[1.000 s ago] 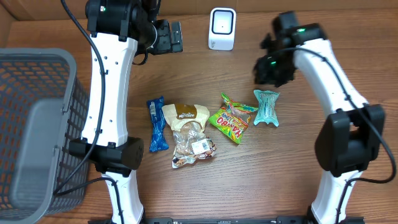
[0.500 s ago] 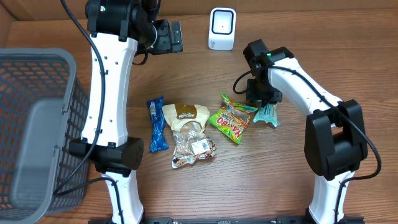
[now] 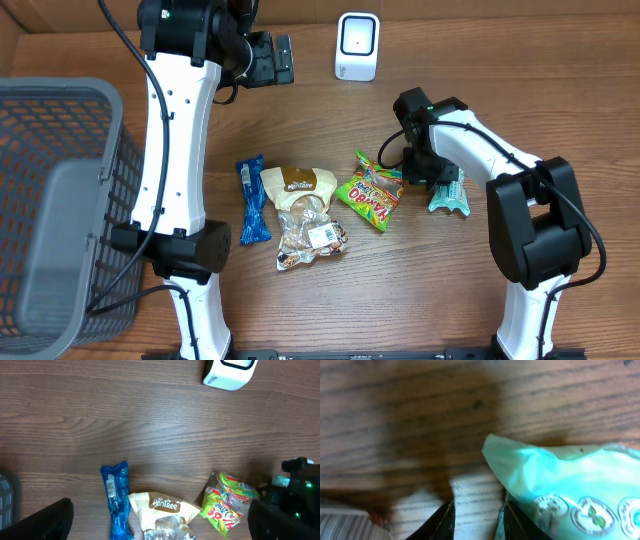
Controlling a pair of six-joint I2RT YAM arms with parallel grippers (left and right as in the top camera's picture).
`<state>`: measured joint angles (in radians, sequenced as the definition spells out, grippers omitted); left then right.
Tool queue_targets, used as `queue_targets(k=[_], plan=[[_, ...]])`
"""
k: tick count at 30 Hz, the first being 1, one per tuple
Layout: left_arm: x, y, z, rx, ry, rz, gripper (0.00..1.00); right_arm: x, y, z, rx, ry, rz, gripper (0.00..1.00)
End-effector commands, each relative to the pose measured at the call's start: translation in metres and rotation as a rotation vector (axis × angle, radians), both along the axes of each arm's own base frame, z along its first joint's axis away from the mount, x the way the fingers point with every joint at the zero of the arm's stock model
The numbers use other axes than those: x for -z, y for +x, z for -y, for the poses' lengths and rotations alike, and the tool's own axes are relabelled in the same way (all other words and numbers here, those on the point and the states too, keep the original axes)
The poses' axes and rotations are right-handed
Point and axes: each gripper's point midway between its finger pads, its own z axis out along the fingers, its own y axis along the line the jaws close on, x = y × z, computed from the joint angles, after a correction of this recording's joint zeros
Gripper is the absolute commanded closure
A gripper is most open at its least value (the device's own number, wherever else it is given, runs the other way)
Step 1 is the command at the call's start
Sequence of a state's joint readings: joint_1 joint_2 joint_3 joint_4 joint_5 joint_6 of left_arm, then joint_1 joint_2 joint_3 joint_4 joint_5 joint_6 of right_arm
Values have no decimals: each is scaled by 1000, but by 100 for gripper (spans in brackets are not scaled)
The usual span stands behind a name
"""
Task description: Scan the item barcode
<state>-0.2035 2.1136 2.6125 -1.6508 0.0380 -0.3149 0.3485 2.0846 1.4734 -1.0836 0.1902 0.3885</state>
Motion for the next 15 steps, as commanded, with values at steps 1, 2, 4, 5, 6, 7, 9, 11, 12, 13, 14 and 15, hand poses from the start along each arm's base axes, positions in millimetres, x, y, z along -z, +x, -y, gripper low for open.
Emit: queue_targets(k=[1, 2, 4, 5, 6, 7, 9, 11, 12, 13, 14, 15], plan=[[2, 1, 5, 7, -7, -3, 0, -54, 30, -8, -1, 31, 121, 66], [2, 1, 5, 7, -7, -3, 1, -76, 33, -9, -2, 42, 152, 66], [2, 1, 5, 7, -7, -3, 0, -89, 33, -9, -23, 48, 169, 66], [2, 1, 5, 7, -7, -3, 0, -93, 30, -8, -26, 47, 166, 66], [2, 1, 5, 7, -7, -3, 0, -93, 27, -6, -27, 42, 152, 66], [2, 1, 5, 7, -7, -3, 0, -89, 23, -4, -25, 31, 134, 66], [2, 1, 5, 7, -7, -3, 0, -82, 17, 1, -25, 6, 111, 66], [2, 1, 5, 7, -7, -3, 0, -72, 10, 10, -27, -37, 89, 66], [2, 1, 5, 7, -7, -3, 0, -68, 8, 12, -27, -51, 82, 66], [2, 1, 5, 7, -7, -3, 0, -64, 5, 14, -28, -57, 72, 66], [2, 1, 5, 7, -7, -4, 0, -62, 4, 14, -28, -58, 68, 66], [2, 1, 5, 7, -7, -3, 0, -58, 2, 15, -28, -60, 62, 66]])
